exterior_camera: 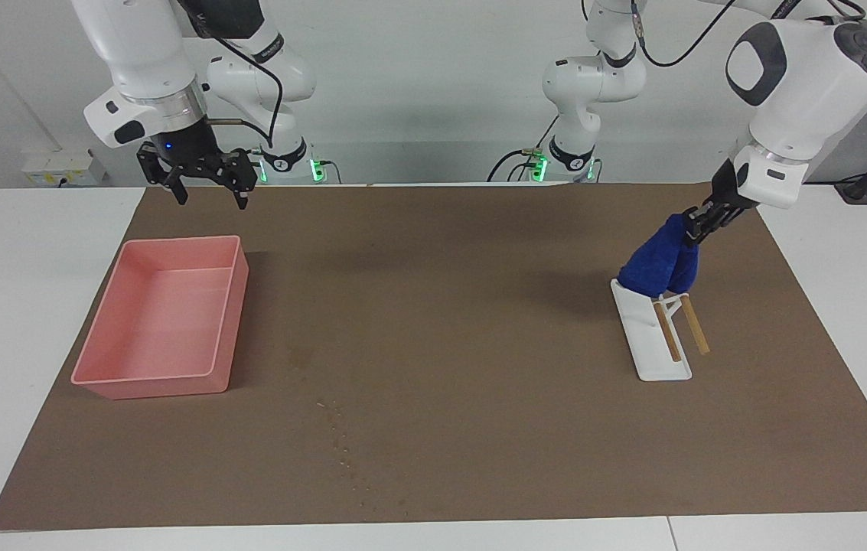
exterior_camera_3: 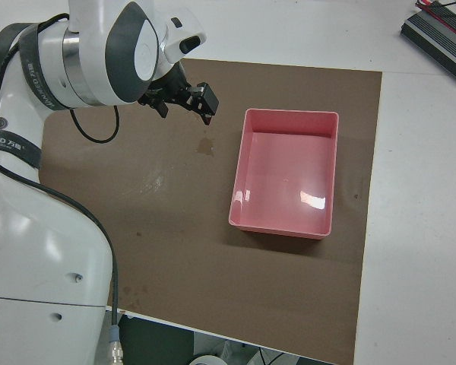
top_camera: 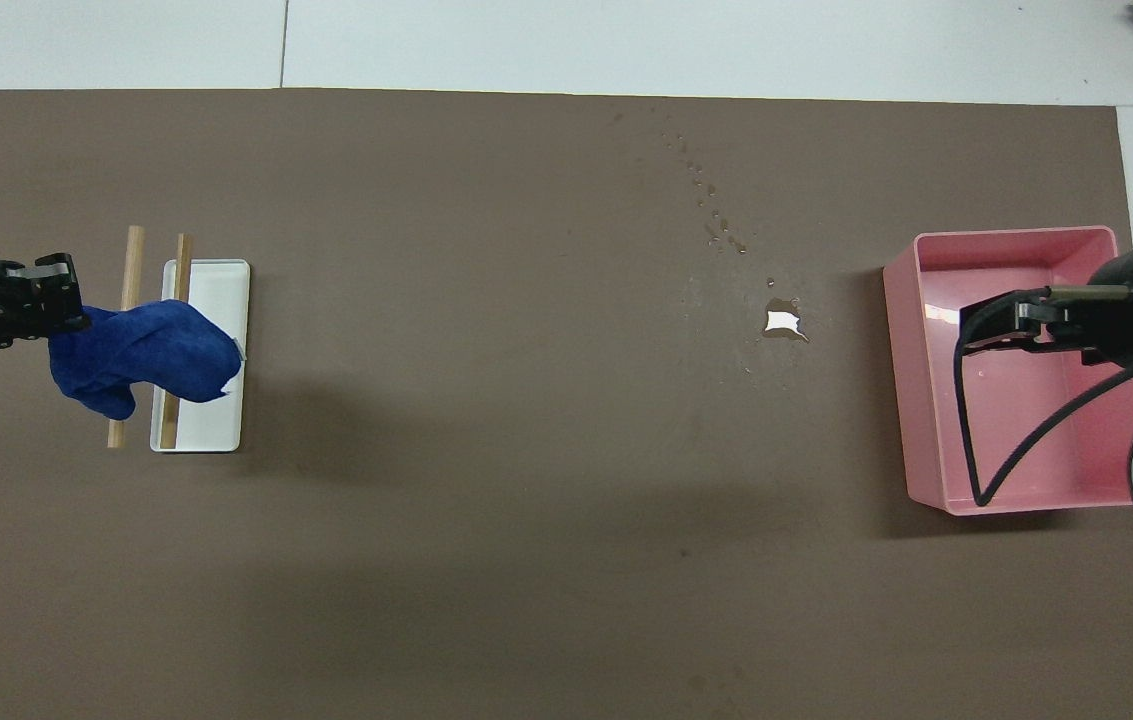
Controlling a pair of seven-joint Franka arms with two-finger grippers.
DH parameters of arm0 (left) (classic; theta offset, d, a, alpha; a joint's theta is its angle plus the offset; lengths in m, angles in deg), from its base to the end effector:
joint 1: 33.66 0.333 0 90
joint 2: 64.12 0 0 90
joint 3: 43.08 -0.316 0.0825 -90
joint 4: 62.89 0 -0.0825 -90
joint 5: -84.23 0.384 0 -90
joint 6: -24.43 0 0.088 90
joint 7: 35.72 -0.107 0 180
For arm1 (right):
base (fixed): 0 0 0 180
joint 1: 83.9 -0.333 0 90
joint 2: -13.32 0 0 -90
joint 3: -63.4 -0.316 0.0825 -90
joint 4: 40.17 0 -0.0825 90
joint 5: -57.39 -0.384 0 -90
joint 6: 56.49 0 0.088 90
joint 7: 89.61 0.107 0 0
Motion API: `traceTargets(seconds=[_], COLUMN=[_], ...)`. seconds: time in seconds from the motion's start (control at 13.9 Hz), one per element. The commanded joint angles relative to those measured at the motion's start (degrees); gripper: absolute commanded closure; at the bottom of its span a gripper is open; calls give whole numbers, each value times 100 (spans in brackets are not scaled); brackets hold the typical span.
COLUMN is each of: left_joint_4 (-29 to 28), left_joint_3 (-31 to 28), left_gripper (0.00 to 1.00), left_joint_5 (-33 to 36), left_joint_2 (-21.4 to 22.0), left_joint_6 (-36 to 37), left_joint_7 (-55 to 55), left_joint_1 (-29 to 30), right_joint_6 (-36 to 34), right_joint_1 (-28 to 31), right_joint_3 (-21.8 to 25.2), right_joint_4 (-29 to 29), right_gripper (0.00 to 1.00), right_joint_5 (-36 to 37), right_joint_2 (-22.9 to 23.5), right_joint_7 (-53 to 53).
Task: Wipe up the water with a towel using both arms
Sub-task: 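Grasp the blue towel with the left gripper and lift it, then carry the towel toward the center while the right gripper reaches it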
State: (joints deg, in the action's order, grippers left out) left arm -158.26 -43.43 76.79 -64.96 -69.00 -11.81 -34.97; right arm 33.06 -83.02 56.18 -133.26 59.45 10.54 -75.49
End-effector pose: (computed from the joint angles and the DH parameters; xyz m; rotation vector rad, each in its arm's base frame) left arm 0.5603 -0.0226 0.5779 2.9599 0.6177 -0.1138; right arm 0.5352 0.0573 0.6248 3.0906 -0.2105 -0.0092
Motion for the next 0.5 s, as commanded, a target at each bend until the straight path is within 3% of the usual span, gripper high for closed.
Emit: traceTargets(seconds=[0.0,0.22,0.43], left_joint_4=[115,115,115], left_joint_3=[44,280,579], left_gripper=[100,100,100], left_joint_5=[-869,-1863,-2751], left_joint_2=[101,171,215], left_joint_6=[386,405,-67], left_joint_7=[1489,3115,4749], left_joint_1=[-71,-71,-80], right_joint_6=[-87,-17,386], right_joint_1=[0,-18,-526], right_joint_3=[-121,-148,-157], right_joint_4=[-8,-17,-25], right_gripper=[0,0,0], right_joint_5=[-405,-1013,-1479], right_joint_2=[-56,-47,14], right_joint_7=[747,2107,3960])
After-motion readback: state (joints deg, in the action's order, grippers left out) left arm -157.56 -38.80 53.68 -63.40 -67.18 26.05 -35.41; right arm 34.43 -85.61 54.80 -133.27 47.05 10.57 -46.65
